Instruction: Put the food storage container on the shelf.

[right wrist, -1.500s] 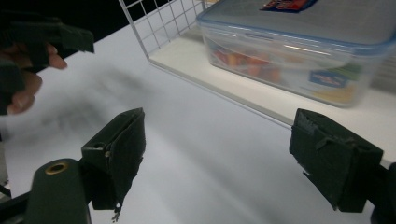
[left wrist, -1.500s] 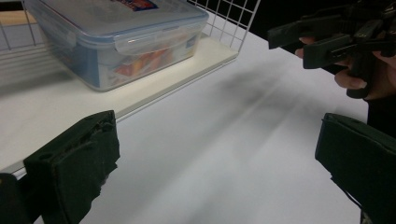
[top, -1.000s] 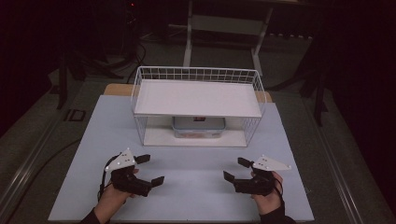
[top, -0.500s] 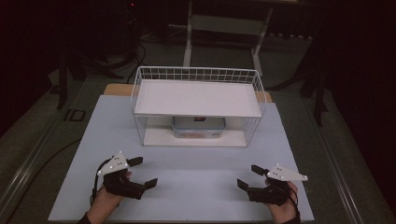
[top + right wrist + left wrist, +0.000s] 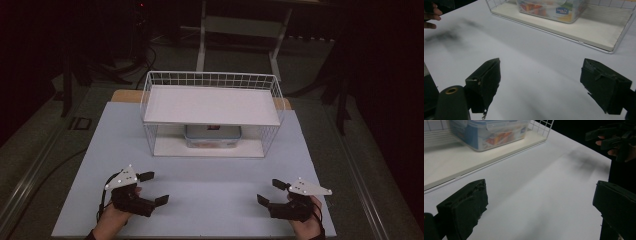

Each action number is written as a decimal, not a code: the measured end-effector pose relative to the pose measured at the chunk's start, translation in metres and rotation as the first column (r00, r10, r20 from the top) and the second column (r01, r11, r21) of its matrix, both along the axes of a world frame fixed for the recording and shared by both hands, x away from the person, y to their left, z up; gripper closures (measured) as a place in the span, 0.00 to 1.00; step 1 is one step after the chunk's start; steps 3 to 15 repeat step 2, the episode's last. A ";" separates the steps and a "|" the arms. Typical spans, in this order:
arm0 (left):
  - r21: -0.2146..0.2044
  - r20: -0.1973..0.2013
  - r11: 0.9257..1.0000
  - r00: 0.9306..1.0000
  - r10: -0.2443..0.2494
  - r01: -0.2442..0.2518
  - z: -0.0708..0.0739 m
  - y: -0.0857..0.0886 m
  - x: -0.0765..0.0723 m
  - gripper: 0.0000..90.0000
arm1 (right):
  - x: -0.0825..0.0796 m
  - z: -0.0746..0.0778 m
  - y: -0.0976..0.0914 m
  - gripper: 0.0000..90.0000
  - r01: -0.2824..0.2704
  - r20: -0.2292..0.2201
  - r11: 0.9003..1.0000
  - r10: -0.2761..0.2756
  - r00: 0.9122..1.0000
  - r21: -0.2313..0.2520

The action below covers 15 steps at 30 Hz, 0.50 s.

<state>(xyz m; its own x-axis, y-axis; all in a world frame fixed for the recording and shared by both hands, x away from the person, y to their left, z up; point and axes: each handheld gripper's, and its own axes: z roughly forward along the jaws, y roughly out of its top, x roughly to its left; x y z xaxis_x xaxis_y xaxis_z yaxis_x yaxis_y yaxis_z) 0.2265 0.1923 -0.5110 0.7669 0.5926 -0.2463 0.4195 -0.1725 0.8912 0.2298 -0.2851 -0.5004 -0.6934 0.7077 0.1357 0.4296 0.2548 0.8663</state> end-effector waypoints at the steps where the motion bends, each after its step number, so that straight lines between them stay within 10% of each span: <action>1: 0.000 0.001 1.000 1.000 -0.004 0.004 0.000 0.000 0.000 0.00 | 0.000 0.000 0.000 0.18 0.001 0.001 1.000 -0.001 1.000 0.000; 15: 0.001 -0.002 1.000 1.000 -0.006 0.006 -0.001 -0.001 0.000 0.00 | 0.000 0.000 0.000 0.18 0.003 0.003 1.000 -0.003 1.000 0.001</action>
